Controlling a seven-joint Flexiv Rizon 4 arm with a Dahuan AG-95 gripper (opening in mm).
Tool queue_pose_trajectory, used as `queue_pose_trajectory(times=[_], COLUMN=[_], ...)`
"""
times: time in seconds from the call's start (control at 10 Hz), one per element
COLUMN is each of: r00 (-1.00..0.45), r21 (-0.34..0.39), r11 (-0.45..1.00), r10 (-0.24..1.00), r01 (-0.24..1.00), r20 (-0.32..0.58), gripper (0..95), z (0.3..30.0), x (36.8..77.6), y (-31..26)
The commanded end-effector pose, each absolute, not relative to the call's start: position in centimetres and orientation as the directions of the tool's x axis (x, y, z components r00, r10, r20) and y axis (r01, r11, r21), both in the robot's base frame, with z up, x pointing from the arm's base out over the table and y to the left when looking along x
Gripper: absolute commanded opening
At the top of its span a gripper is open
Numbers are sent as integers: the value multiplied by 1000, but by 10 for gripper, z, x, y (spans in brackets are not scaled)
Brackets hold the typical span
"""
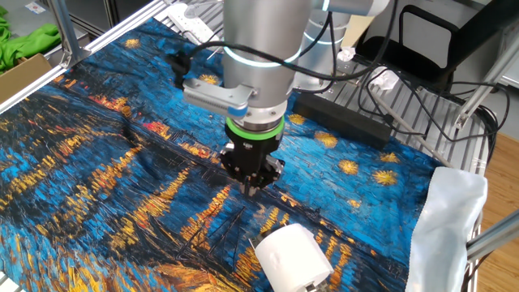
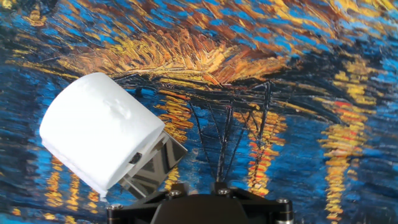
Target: Put the toilet paper on its holder
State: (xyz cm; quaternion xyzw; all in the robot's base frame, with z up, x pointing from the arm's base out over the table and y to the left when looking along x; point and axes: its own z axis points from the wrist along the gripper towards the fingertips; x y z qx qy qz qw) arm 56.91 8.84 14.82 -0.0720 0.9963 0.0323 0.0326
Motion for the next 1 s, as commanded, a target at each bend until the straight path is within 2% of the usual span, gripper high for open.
queue_pose_trajectory(times=[0.1,0.4,0.6,1.0], r00=[-993,-997,-998,-994], r21=[64,51,69,70], r11=[992,996,996,992], r10=[-105,-75,-51,-101], r01=[-108,-77,-53,-103], r20=[-48,-36,-34,-32], gripper=[0,0,0,0], z=[148,148,148,148], x=[570,570,570,570], y=[88,88,88,88])
